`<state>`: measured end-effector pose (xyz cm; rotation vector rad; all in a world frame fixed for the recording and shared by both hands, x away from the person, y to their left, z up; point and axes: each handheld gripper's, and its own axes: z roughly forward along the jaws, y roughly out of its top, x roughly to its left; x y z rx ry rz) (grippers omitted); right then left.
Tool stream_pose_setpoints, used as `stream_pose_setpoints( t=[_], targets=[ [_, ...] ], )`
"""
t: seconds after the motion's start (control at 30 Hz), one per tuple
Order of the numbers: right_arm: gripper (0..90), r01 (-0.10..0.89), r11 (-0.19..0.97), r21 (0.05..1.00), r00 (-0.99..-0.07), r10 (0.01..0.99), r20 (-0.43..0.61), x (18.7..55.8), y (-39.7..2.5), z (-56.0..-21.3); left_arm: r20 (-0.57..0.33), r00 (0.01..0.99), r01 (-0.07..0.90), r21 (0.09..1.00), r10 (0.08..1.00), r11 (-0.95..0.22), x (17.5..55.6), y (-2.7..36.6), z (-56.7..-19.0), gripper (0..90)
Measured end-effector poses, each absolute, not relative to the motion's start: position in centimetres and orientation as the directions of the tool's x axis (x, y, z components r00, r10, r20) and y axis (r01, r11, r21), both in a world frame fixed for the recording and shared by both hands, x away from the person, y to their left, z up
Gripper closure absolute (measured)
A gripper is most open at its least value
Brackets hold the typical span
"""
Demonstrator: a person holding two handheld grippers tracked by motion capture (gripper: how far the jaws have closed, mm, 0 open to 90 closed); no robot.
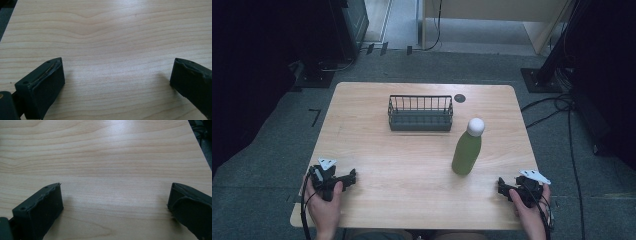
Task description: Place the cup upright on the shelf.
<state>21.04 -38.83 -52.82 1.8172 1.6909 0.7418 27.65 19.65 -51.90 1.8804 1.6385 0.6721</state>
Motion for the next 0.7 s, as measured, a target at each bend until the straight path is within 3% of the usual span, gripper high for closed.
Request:
stream_pose_setpoints(
  t=[0.7],
  targets=[
    [0.0, 0.694, -0.043, 0.719, 0.026, 0.999, 0.035, 20.1, -37.6, -52.6, 0.014, 0.137, 0.716, 0.690, 0.990, -0.109, 27.6, 19.5, -51.9, 0.0]
  ],
)
